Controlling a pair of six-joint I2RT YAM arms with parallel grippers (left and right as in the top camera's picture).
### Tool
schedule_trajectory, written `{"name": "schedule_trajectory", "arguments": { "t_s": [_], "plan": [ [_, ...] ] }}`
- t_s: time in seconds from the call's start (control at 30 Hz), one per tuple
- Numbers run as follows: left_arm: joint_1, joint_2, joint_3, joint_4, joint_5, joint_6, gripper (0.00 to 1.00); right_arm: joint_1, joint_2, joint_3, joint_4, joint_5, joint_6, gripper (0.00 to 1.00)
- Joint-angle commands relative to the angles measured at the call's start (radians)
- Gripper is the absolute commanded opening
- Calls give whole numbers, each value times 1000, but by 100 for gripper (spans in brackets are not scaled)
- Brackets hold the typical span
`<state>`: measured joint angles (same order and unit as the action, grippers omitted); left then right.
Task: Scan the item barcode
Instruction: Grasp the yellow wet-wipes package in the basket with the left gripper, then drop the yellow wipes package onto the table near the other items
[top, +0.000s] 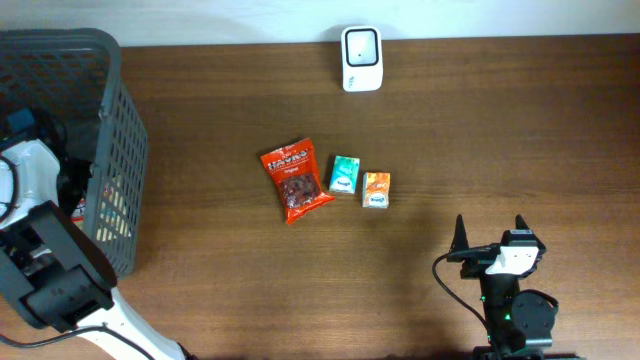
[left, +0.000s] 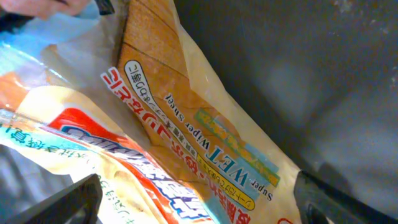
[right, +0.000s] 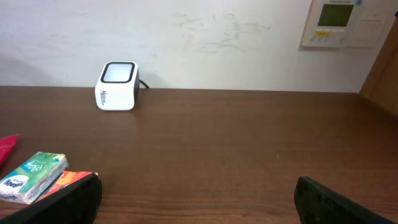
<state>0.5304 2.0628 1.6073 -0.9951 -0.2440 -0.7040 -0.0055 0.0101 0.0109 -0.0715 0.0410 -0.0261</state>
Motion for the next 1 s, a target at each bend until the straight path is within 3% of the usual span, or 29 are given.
{"name": "schedule_trajectory", "arguments": {
  "t_s": [0.0,0.13,0.43,0.53,0.7,0.8,0.97],
  "plan": [
    [3,2,-21,-5,-8,1,67,5,-6,-5,-7,13,8,98],
    [3,2,-32,-11,-8,2,0,5,-6,-5,-7,13,8,98],
    [3,-179,271,-219,-5,2,0,5,-6,-5,-7,13,8,98],
    [0,-294,278,-185,111,98,0,5,-6,-5,-7,13,8,98],
    [-8,-525,279,-43,492,267,0,5,-6,-5,-7,13,8,98],
    [-109,-680,279,0,609,272,0,5,-6,-5,-7,13,8,98],
    [-504,-730,276,14,614,272,0,5,-6,-5,-7,13,8,98]
  ]
}}
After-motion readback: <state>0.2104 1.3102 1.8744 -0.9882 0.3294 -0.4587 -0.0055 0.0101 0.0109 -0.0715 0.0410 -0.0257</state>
